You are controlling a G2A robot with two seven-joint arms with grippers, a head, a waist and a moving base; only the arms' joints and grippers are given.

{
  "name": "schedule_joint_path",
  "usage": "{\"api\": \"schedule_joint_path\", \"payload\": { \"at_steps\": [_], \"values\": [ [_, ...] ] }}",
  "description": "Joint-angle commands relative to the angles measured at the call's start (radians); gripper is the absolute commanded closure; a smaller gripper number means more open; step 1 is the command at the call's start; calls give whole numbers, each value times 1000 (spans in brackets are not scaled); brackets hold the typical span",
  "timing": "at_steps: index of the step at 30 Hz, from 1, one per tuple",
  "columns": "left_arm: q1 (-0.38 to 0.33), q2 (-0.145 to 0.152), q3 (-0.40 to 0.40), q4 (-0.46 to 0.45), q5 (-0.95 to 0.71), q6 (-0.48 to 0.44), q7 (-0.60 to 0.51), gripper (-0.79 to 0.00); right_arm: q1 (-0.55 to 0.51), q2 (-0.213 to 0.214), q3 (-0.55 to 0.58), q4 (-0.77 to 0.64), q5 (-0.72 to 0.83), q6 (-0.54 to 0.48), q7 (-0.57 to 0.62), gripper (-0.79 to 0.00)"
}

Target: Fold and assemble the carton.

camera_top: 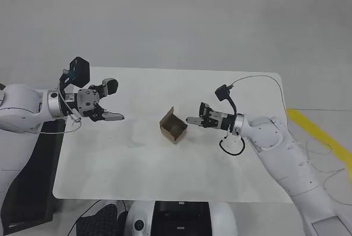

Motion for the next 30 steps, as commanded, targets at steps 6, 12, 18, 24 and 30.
{"api": "schedule_joint_path", "payload": {
  "at_steps": [6,12,18,24,30],
  "values": [
    [0,0,0,0,0,0,0,-785,0,0,0,0,0,0,0,-785],
    [0,0,0,0,0,0,0,-785,-8,-2,-19,-1,-8,10,23,-785],
    [0,0,0,0,0,0,0,-785,9,-27,-94,80,14,-27,-12,-785],
    [0,0,0,0,0,0,0,-785,49,-59,-160,186,57,-97,-49,-785],
    [0,0,0,0,0,0,0,-785,66,-75,-206,211,51,-124,-14,-785]
  ]
}}
